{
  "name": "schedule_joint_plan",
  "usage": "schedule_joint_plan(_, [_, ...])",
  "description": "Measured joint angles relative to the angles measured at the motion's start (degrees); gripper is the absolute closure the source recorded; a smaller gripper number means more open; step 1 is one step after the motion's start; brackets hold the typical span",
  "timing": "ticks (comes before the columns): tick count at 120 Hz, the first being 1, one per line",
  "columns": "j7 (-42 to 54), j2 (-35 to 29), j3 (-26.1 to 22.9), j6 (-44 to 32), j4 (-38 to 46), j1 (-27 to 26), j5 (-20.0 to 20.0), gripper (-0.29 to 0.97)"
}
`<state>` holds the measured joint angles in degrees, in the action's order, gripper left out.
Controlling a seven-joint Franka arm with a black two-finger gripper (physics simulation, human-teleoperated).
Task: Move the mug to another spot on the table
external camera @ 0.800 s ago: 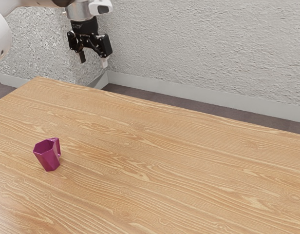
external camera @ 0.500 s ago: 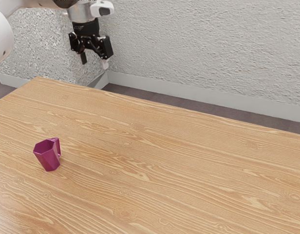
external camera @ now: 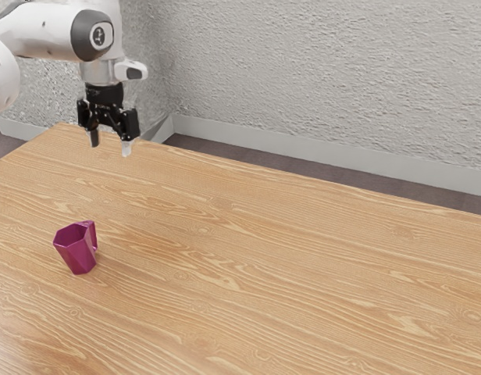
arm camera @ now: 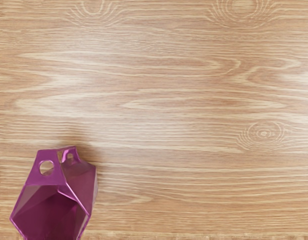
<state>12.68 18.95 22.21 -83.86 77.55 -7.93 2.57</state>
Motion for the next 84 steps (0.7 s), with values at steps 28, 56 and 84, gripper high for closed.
schedule_joint_plan(28, [6.5, 6.11, -1.83, -3.99, 0.93, 2.71, -8.19, 0.0])
schedule_joint_plan(56, [12.59, 12.8, -2.81, -6.62, 0.52, 6.07, -6.64, 0.0])
schedule_joint_plan(84, [16.62, 15.46, -2.8, -6.56, 3.1, 6.51, -2.1, 0.0])
